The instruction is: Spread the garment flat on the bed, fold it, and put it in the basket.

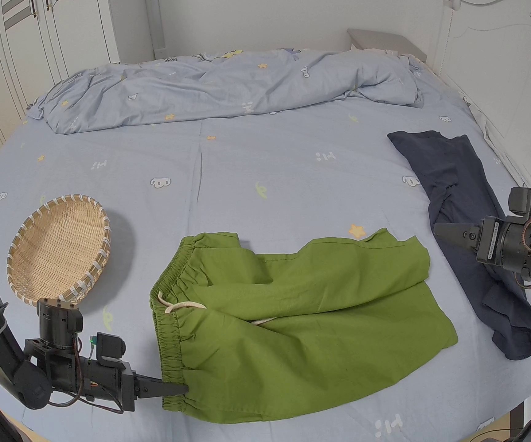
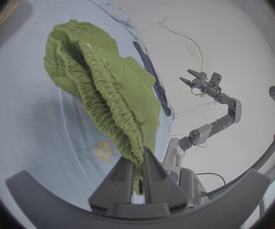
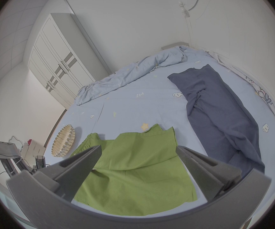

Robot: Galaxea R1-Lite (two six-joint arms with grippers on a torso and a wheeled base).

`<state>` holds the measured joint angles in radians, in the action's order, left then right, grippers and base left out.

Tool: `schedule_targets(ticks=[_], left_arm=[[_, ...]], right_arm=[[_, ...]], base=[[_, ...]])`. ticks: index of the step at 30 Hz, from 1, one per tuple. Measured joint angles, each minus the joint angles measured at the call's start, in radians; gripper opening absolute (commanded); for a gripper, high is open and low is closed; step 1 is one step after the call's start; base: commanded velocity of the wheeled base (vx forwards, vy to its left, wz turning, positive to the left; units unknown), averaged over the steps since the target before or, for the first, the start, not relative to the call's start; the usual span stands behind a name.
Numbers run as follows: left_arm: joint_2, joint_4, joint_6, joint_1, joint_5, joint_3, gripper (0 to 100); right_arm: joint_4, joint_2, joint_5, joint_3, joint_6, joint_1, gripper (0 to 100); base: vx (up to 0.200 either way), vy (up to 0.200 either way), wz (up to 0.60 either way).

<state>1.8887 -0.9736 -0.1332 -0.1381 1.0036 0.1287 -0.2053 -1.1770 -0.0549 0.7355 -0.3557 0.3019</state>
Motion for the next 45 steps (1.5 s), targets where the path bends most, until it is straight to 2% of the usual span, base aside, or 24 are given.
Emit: schedule_targets(ticks=[4,10,14,18,23,26,29,34,40,45], left_arm=[[-0.002,0.001,0.001,0.049,0.0,-0.015,0],[-0.008,0.005,0.001,0.196,-0.002,-0.058,0],[-0.011,0.008,0.002,0.262,-0.004,-0.086,0],[-0.013,0.02,0.003,0.302,-0.009,-0.105,0],[-0.014,0.034,0.003,0.359,-0.012,-0.11,0],[-0.014,0.037,0.003,0.395,-0.013,-0.111,0],[-0.014,0.038,0.003,0.413,-0.013,-0.111,0],[-0.014,0.038,0.003,0.417,-0.014,-0.111,0],[-0.014,0.038,0.004,0.414,-0.015,-0.111,0],[-0.012,0.038,0.007,0.406,-0.015,-0.111,0]], right_arm=[[0.006,-0.006,-0.005,-0.003,0.0,-0.002,100],[0.135,-0.071,-0.061,0.013,0.007,-0.047,100],[0.192,-0.141,-0.157,0.015,0.037,-0.108,100],[0.223,-0.197,-0.311,-0.011,0.08,-0.189,100],[0.244,-0.247,-0.419,-0.089,0.176,-0.264,100],[0.249,-0.28,-0.452,-0.132,0.207,-0.288,100],[0.25,-0.318,-0.482,-0.164,0.227,-0.295,100],[0.251,-0.367,-0.58,-0.188,0.245,-0.294,100],[0.25,-0.414,-0.62,-0.202,0.272,-0.282,100],[0.247,-0.459,-0.7,-0.206,0.294,-0.273,100]], base=[[0.0,0.0,0.0],[0.0,0.0,0.0],[0.0,0.0,0.0],[0.0,0.0,0.0],[0.0,0.0,0.0],[0.0,0.0,0.0],[0.0,0.0,0.0],[0.0,0.0,0.0],[0.0,0.0,0.0],[0.0,0.0,0.0]])
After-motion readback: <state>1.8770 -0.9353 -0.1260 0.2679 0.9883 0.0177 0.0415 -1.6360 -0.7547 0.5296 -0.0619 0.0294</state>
